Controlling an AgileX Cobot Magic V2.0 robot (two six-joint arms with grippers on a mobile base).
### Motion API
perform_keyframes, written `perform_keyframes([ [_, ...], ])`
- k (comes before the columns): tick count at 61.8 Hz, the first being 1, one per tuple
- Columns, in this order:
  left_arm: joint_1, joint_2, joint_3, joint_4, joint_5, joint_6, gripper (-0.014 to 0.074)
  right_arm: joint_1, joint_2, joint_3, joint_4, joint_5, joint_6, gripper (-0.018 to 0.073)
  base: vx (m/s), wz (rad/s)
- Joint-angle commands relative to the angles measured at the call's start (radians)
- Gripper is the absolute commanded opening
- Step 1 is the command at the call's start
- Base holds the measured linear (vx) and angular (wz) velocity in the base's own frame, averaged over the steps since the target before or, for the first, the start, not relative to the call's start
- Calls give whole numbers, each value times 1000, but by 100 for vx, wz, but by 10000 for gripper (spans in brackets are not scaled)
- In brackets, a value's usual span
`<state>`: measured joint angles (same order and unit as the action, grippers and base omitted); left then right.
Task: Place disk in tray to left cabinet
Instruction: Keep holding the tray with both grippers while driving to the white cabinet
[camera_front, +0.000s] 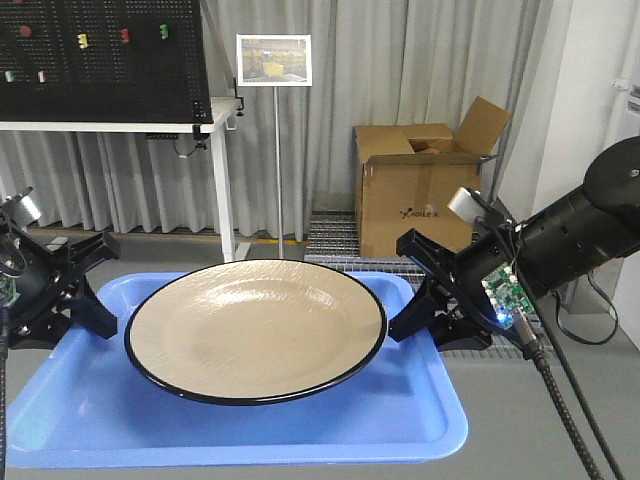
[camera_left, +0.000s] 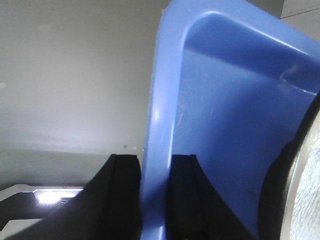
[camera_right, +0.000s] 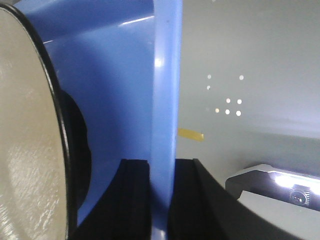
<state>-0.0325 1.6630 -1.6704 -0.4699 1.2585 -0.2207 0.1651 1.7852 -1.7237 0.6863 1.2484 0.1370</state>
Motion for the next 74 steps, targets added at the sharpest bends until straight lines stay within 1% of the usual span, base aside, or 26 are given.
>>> perform_keyframes([
  [1,-20,-55,-38,-136,-5,-25,0,14,-59,-40,160,23,0,-6,68,-5],
  [37,-20,-55,-38,-136,-6,-25,0,14,-59,-40,160,23,0,-6,64,-6],
  [74,-20,-55,-38,-136,-6,-25,0,14,-59,-40,160,23,0,-6,51,-6],
])
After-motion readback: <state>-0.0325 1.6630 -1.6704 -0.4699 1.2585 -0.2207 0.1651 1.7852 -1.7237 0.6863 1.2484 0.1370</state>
